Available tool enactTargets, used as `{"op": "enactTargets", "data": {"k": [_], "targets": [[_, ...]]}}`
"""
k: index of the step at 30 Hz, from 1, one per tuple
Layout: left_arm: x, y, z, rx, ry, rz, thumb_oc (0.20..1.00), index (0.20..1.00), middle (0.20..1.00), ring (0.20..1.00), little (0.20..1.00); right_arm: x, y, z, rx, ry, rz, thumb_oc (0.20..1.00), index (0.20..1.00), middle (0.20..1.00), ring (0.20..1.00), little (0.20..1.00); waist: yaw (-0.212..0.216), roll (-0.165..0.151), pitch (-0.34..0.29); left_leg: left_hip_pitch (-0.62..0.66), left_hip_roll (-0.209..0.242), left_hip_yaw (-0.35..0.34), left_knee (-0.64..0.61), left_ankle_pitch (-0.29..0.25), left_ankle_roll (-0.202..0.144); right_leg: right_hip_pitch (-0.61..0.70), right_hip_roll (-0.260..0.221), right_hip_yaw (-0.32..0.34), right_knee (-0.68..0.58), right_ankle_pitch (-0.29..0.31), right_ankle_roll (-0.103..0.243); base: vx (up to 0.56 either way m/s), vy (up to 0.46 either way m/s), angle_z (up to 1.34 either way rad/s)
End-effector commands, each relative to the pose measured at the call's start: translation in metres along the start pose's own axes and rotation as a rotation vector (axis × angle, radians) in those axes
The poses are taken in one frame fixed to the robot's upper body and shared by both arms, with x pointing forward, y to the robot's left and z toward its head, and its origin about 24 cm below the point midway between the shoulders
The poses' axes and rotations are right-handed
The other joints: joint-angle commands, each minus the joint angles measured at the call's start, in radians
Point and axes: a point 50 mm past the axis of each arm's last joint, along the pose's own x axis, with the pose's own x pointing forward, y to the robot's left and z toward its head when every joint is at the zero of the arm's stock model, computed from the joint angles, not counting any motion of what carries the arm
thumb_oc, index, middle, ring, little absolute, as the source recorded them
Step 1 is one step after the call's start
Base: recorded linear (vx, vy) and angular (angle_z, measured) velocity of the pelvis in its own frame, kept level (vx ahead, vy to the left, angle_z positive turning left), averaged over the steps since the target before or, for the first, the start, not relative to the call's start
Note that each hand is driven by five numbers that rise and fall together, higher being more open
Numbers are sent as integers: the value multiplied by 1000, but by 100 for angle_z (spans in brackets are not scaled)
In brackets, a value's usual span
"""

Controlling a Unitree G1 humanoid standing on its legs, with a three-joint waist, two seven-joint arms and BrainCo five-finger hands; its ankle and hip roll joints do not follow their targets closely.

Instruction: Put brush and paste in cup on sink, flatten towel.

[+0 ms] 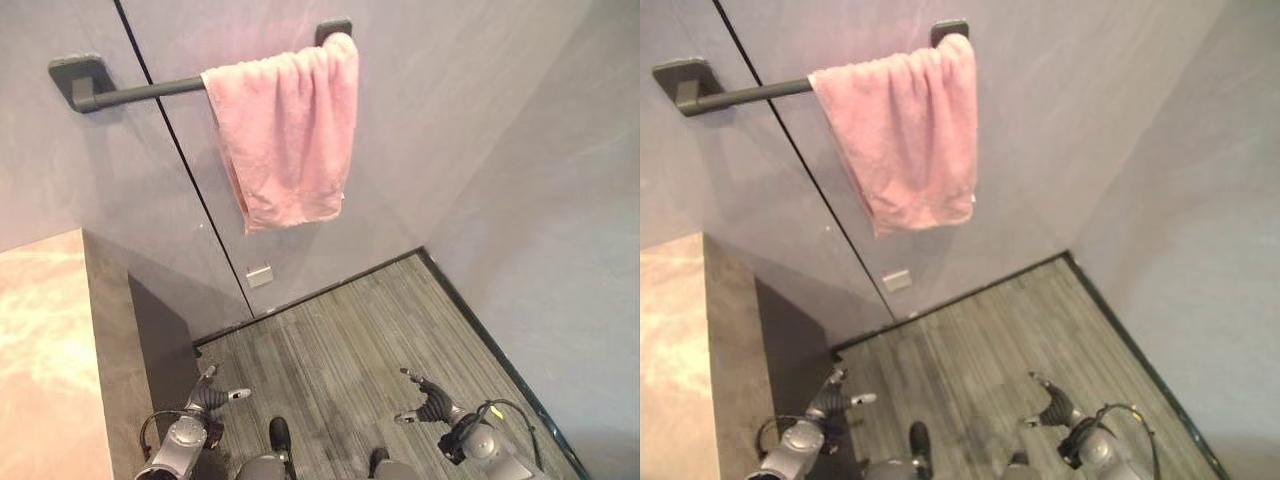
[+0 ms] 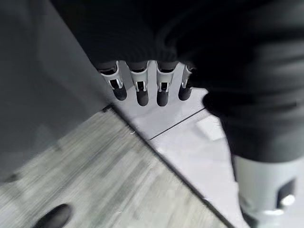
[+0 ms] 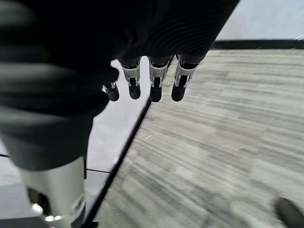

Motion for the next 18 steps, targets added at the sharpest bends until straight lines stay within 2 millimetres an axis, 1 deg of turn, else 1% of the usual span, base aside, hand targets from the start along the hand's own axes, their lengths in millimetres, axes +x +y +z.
{"op": "enactTargets", "data": {"k": [1, 2, 3, 5, 7, 8, 9, 10, 11, 12, 13, 14, 15, 16, 17, 18], "targets": [[-1, 26, 6, 23, -62, 63, 1000, 1000, 1000, 1000, 1000, 3, -11, 10, -10, -49, -30, 1000, 1000, 1000, 1000, 1000, -13, 8, 2, -58, -8, -93, 82, -17, -65, 95, 134, 87, -59, 83, 23, 216, 146, 14], [-1, 26, 4, 27, -59, 56, 1000, 1000, 1000, 1000, 1000, 2, -10, 10, -12, -52, -26, 1000, 1000, 1000, 1000, 1000, -19, 11, -1, -39, -14, -99, 63, -18, -64, 83, 159, 100, -63, 65, 17, 270, 157, 23], [-2, 27, 5, 38, -68, 49, 1000, 1000, 1000, 1000, 1000, -1, -10, 8, -9, -51, -23, 1000, 1000, 1000, 1000, 1000, -25, 15, -4, -13, -18, -109, 38, -20, -63, 62, 186, 94, -85, 44, 9, 266, 125, 18], [-2, 25, 2, 47, -56, 40, 1000, 1000, 1000, 1000, 1000, -3, -9, 5, -9, -45, -20, 1000, 1000, 1000, 1000, 1000, -37, 25, -3, 23, -16, -122, 17, -24, -64, 20, 216, 92, -106, 16, 4, 226, 67, 6], [-3, 23, 2, 46, -56, 35, 1000, 1000, 1000, 1000, 1000, -4, -9, 3, -8, -40, -23, 1000, 1000, 1000, 1000, 1000, -44, 28, 1, 41, -16, -132, 12, -28, -65, 6, 223, 94, -111, 14, 5, 168, 1, 26], [-3, 22, 1, 44, -53, 37, 1000, 1000, 1000, 1000, 1000, -6, -10, 1, -7, -35, -30, 1000, 1000, 1000, 1000, 1000, -58, 29, 12, 68, -17, -148, 8, -34, -67, -34, 222, 110, -142, 39, 11, 188, -43, 38], [-3, 21, 2, 39, -54, 38, 1000, 1000, 1000, 1000, 1000, -7, -11, 0, -11, -31, -31, 1000, 1000, 1000, 1000, 1000, -63, 28, 17, 84, -15, -153, 5, -41, -69, -37, 213, 105, -166, 57, 19, 185, -42, 29], [-3, 21, 2, 39, -54, 38, 1000, 1000, 1000, 1000, 1000, -7, -11, 0, -11, -31, -31, 1000, 1000, 1000, 1000, 1000, -63, 28, 18, 85, -15, -153, 5, -41, -69, -36, 213, 104, -166, 57, 19, 144, -65, 27], [-3, 21, 1, 35, -51, 46, 1000, 1000, 1000, 1000, 1000, -8, -11, -2, -17, -24, -31, 1000, 1000, 1000, 1000, 1000, -73, 25, 24, 96, -13, -164, 7, -46, -72, -73, 207, 124, -188, 83, 24, 98, -38, 26], [-3, 21, 1, 34, -51, 46, 1000, 1000, 1000, 1000, 1000, -8, -11, -2, -18, -24, -31, 1000, 1000, 1000, 1000, 1000, -74, 27, 25, 97, -12, -166, 8, -49, -72, -71, 208, 122, -188, 81, 24, 262, -152, 11], [-3, 19, 2, 23, -54, 45, 1000, 1000, 1000, 1000, 1000, -8, -12, -3, -21, -19, -36, 1000, 1000, 1000, 1000, 1000, -83, 13, 31, 128, -9, -192, 3, -61, -79, -80, 186, 148, -248, 127, 40, 174, -113, 3], [-3, 19, 2, 23, -54, 45, 1000, 1000, 1000, 1000, 1000, -8, -12, -3, -21, -18, -36, 1000, 1000, 1000, 1000, 1000, -83, 14, 31, 129, -8, -192, 2, -61, -79, -79, 186, 147, -249, 127, 40, 344, -224, 5], [-3, 17, 0, 5, -45, 50, 1000, 1000, 1000, 1000, 1000, -9, -12, -6, -16, -7, -40, 1000, 1000, 1000, 1000, 1000, -88, 4, 26, 155, -9, -216, -11, -69, -87, -106, 182, 161, -288, 163, 48, 185, -110, 20], [-3, 17, 0, 4, -45, 49, 1000, 1000, 1000, 1000, 1000, -9, -12, -6, -16, -7, -40, 1000, 1000, 1000, 1000, 1000, -89, 6, 27, 158, -7, -218, -12, -70, -87, -103, 183, 158, -290, 163, 48, 264, -160, 31], [-2, 16, -1, -8, -38, 51, 1000, 1000, 1000, 1000, 1000, -9, -11, -9, -4, 8, -44, 1000, 1000, 1000, 1000, 1000, -91, -3, 26, 168, -8, -237, -7, -78, -92, -95, 185, 167, -288, 166, 50, 215, -168, 40], [-3, 12, -3, -26, -24, 43, 1000, 1000, 1000, 1000, 1000, -11, -11, -13, 14, 22, -48, 1000, 1000, 1000, 1000, 1000, -95, -16, 15, 179, 1, -258, -1, -95, -98, -64, 199, 194, -292, 149, 42, 284, -237, 39]]}}
